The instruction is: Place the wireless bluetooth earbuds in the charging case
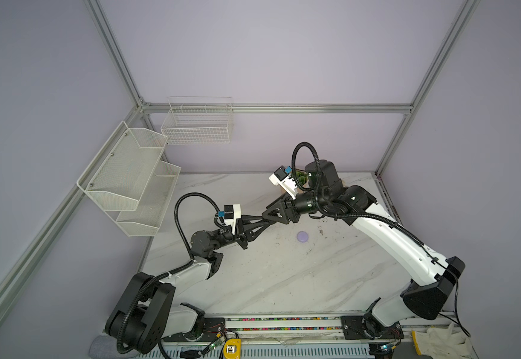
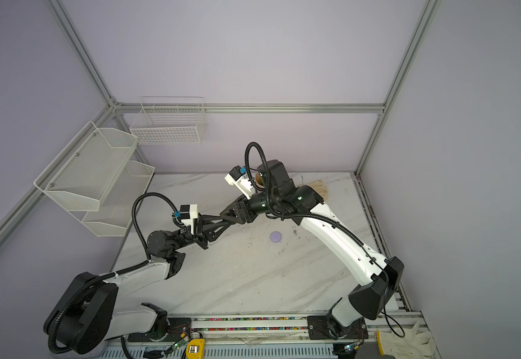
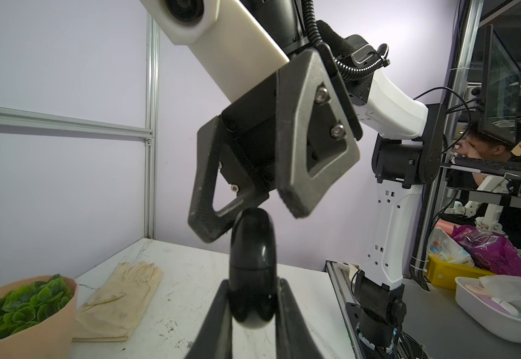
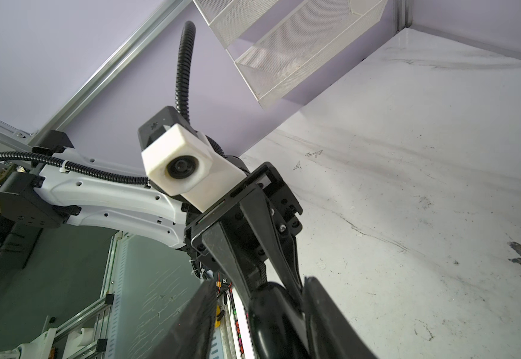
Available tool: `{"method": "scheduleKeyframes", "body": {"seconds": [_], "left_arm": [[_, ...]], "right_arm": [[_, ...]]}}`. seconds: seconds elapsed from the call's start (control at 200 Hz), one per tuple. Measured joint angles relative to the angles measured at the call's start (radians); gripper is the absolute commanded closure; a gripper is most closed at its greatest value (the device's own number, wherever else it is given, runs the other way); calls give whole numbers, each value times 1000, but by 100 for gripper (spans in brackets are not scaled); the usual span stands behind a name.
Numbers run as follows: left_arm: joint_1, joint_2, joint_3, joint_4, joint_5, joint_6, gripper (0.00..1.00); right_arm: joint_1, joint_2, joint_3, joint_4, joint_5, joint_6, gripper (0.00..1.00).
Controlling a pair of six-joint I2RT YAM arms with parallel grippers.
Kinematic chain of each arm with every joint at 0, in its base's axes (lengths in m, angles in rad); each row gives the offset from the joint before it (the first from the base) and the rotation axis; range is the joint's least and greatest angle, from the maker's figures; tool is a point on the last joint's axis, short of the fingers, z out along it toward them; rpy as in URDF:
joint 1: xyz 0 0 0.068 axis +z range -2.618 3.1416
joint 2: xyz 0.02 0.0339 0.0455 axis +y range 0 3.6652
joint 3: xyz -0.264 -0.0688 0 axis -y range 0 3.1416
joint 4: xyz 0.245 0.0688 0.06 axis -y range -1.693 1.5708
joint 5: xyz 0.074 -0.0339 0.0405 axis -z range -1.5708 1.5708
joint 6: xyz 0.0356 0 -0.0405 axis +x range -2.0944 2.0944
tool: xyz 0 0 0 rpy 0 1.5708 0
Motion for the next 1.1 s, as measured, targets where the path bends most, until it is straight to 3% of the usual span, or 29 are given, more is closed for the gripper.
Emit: {"method": "scheduleKeyframes", "body": {"seconds": [0.12, 0.265, 0.41, 0.465, 0.555, 0.675, 0.835, 0.985, 1.1], "left_arm": [[-1, 0, 0, 0, 5, -14, 100], [-1, 1, 0, -7, 16, -39, 100], [0, 5, 0, -22, 24, -60, 100], [1, 5, 0, -32, 25, -68, 100], [3, 6, 0, -32, 10, -76, 100], [15, 6, -3, -38, -33, -92, 100], [16, 20, -47, -129, -106, -130, 100], [-16, 73, -132, -302, -230, -144, 100], [-39, 198, -143, -378, -291, -158, 100]], "right_arm": [[-1, -22, -32, 19, 8, 2, 55], [-1, -34, -58, 23, 39, -5, 66], [-1, -34, -72, 26, 65, -25, 69], [-1, -34, -77, 29, 72, -33, 64], [0, -34, -82, 23, 77, -39, 41], [2, -39, -79, 11, 115, -44, 28], [-4, -136, -142, 68, 285, -31, 23], [-59, -315, -414, 260, 458, 55, 23], [-109, -324, -599, 406, 494, 126, 23]]}}
